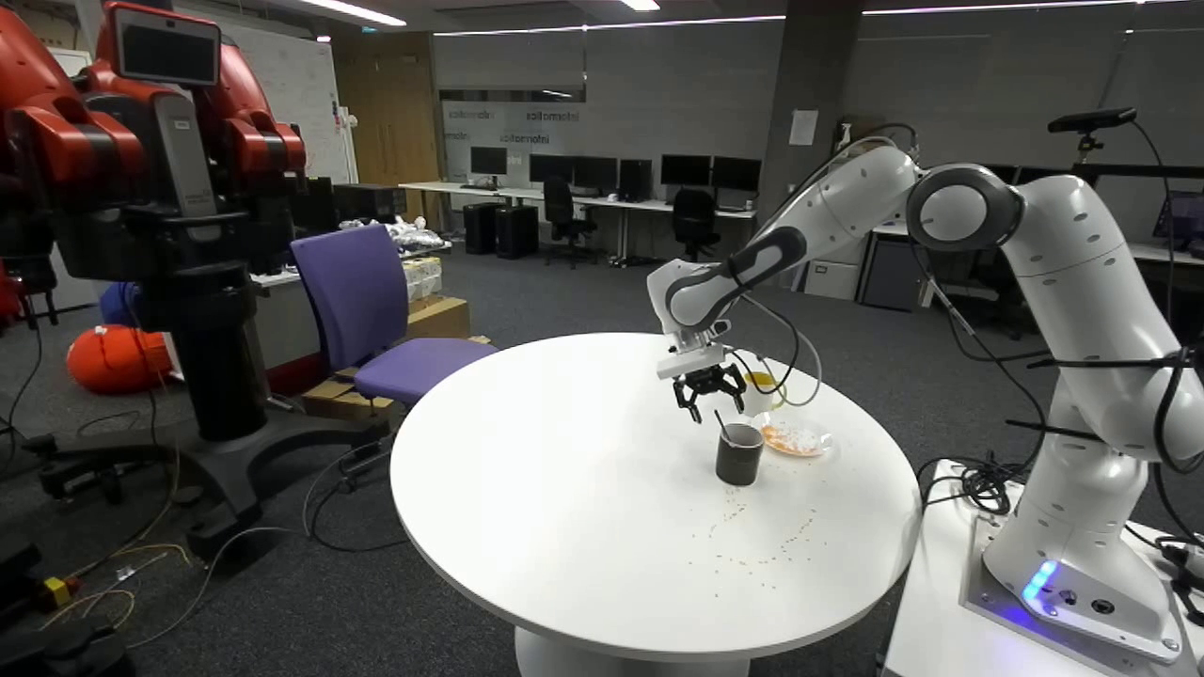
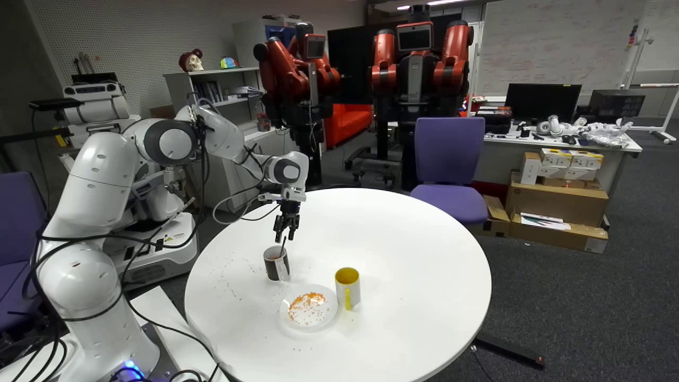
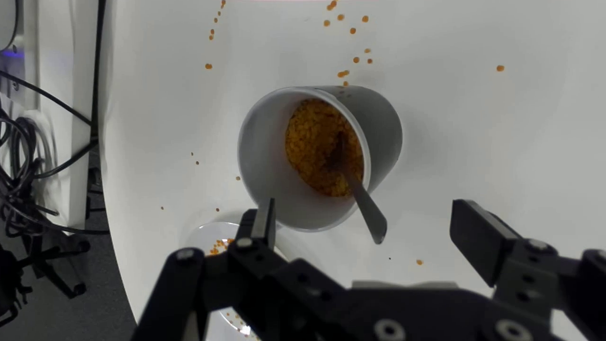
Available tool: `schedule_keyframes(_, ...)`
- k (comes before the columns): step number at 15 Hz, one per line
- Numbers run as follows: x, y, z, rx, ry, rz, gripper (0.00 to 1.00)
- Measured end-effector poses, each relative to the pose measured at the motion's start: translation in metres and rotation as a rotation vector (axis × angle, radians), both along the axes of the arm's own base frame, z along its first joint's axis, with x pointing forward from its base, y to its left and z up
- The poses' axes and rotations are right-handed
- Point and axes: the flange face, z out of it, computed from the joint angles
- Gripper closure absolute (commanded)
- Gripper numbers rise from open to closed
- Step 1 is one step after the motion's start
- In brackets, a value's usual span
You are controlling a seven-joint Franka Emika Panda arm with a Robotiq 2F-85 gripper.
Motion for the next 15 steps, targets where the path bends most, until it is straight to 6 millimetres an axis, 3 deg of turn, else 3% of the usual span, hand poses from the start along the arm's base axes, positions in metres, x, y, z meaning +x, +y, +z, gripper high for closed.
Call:
schedule_keyframes(6,-0.0007,-0.001,-0.009,0.004,-0.038,0.002,0.0)
schedule_keyframes(15,0.001,0.0004,-0.0093,0.015,-0.06,-0.004,0.09)
